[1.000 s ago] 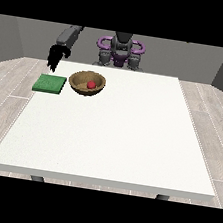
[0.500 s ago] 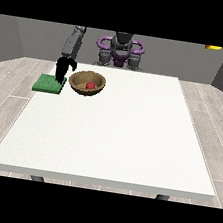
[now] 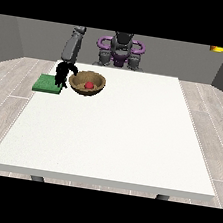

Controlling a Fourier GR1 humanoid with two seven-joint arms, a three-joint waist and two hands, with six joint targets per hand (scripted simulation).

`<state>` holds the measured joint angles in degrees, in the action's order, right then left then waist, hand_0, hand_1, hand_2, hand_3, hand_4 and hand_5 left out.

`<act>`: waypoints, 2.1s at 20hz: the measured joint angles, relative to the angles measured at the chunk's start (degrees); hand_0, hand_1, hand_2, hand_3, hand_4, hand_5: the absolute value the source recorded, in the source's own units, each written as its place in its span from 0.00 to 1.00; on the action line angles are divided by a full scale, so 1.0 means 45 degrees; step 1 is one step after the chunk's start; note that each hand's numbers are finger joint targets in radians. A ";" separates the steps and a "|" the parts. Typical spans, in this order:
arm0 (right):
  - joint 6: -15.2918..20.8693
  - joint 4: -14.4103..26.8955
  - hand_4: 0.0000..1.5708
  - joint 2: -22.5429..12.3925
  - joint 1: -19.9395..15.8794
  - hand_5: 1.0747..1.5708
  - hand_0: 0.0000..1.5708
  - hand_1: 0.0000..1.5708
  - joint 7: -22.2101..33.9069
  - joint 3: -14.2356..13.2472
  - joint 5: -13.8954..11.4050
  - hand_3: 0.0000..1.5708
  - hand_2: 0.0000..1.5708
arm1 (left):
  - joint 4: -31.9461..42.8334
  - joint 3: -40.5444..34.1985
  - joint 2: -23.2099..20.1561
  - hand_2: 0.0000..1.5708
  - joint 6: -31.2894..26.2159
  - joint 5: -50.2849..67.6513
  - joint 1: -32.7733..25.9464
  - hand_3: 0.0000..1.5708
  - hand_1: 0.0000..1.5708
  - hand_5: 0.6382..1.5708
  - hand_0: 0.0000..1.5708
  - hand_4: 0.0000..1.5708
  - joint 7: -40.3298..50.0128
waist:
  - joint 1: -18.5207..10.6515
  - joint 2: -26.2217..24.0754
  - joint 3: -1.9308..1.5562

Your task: Pick the cup and pour the ball into the bowl, then pick the bowl and place it on the pad

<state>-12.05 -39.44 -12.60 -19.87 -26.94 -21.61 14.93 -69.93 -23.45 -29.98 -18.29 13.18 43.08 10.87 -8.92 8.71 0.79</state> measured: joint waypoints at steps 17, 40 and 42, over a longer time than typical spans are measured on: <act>0.1907 -0.0176 0.54 0.0490 -0.0228 0.83 1.00 1.00 -0.0156 0.0165 -0.0500 0.50 1.00 | -0.0214 -0.0633 -0.1136 0.00 -0.0757 0.0966 -0.0162 0.00 0.00 0.96 0.00 0.65 0.0086 | -0.0211 0.0379 0.0406; 0.3733 -0.2961 0.67 -0.3483 0.0227 0.99 1.00 1.00 0.6994 0.1221 -0.2203 0.45 1.00 | 0.1263 -0.1724 -0.2091 0.00 -0.1375 0.1343 -0.1431 0.00 0.00 0.97 0.00 0.76 -0.0537 | 0.0561 -0.0245 -0.0146; 0.3438 -0.2819 0.70 -0.4066 -0.0046 0.99 1.00 1.00 0.7194 0.1113 -0.2259 0.35 1.00 | 0.1407 -0.1826 -0.2257 0.00 -0.1422 0.1367 -0.1574 0.00 0.00 0.97 0.00 0.76 -0.0679 | 0.0740 -0.0197 -0.0157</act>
<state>3.43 -52.12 -30.90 -20.08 5.43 -16.60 4.77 -63.60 -31.67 -40.14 -24.69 19.33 36.00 7.82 -5.59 7.82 0.08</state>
